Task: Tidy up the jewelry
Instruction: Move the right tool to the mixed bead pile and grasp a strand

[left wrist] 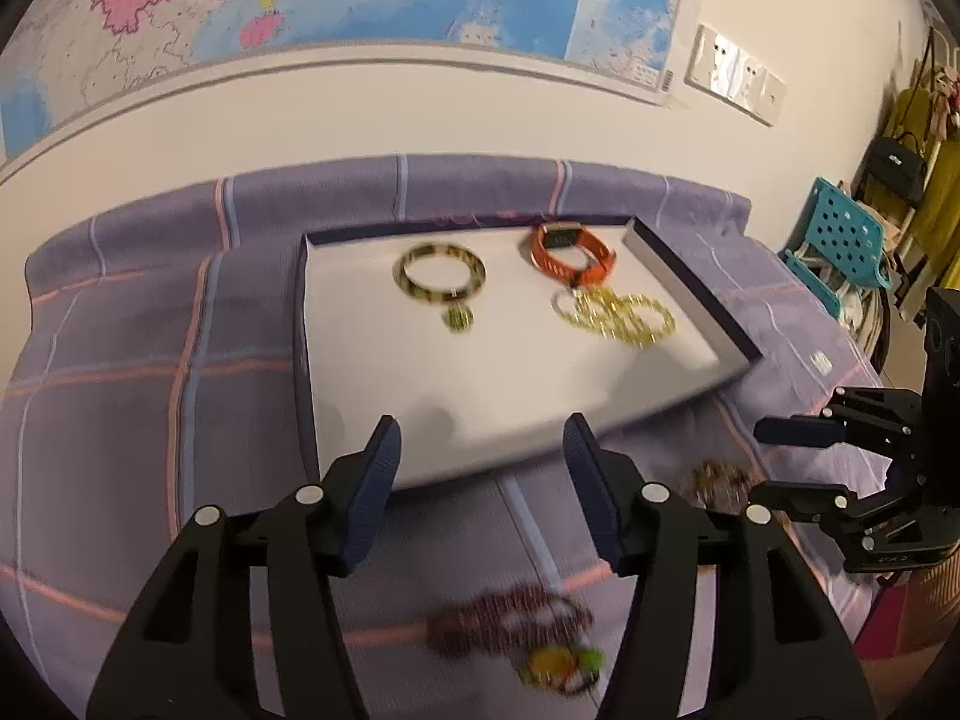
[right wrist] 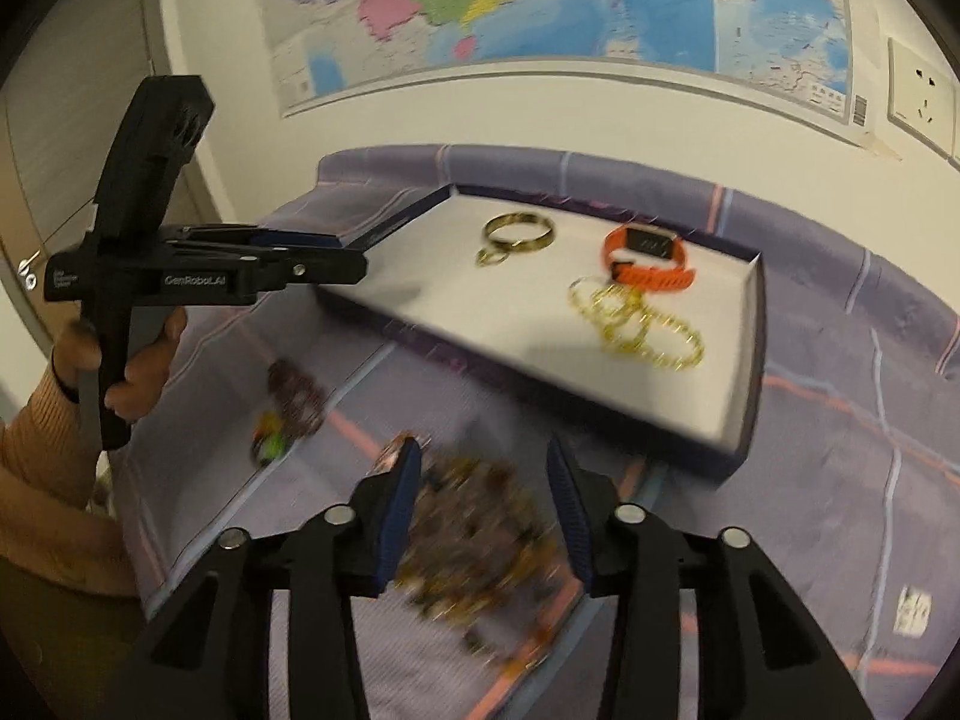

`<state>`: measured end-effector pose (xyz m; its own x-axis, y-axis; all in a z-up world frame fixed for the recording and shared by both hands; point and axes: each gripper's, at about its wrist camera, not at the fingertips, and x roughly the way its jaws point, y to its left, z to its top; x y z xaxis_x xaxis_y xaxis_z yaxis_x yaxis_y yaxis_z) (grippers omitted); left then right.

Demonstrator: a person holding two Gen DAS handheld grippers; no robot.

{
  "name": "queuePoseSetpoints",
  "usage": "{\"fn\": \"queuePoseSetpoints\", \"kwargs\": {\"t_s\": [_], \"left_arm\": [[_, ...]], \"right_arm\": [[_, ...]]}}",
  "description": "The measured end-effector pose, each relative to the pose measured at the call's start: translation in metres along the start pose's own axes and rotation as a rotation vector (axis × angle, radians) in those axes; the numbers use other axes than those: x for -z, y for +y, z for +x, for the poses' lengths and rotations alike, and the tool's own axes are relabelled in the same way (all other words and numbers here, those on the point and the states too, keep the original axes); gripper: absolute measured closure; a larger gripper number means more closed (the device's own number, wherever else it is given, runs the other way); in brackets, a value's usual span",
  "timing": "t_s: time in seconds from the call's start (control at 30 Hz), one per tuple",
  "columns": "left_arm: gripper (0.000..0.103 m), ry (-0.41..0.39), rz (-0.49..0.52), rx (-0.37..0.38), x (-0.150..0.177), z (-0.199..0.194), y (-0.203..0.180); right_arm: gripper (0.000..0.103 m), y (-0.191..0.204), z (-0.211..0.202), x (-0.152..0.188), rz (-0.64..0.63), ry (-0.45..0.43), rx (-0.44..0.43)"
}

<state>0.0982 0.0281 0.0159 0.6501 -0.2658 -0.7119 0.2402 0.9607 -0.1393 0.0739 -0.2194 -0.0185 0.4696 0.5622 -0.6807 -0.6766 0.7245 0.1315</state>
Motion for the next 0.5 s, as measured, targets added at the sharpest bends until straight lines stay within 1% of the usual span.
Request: {"fn": "queuePoseSetpoints", "kwargs": {"t_s": [0.03, 0.1, 0.23, 0.37, 0.5], "left_arm": [[0.046, 0.006, -0.002, 0.001, 0.005, -0.001, -0.001], [0.046, 0.012, -0.004, 0.002, 0.016, -0.003, -0.001], [0.046, 0.028, -0.003, 0.008, 0.036, -0.008, -0.007], [0.044, 0.032, 0.000, 0.004, 0.053, -0.015, -0.015], [0.044, 0.039, 0.004, 0.014, 0.066, -0.022, -0.019]], "right_arm": [[0.075, 0.004, 0.000, 0.003, -0.009, 0.006, 0.000], [0.077, 0.015, -0.001, 0.012, -0.036, 0.020, 0.002], [0.078, 0.025, -0.003, 0.024, -0.054, 0.035, -0.004], [0.079, 0.031, -0.003, 0.027, -0.060, 0.041, -0.001], [0.084, 0.035, 0.003, 0.030, -0.082, 0.064, 0.022]]}}
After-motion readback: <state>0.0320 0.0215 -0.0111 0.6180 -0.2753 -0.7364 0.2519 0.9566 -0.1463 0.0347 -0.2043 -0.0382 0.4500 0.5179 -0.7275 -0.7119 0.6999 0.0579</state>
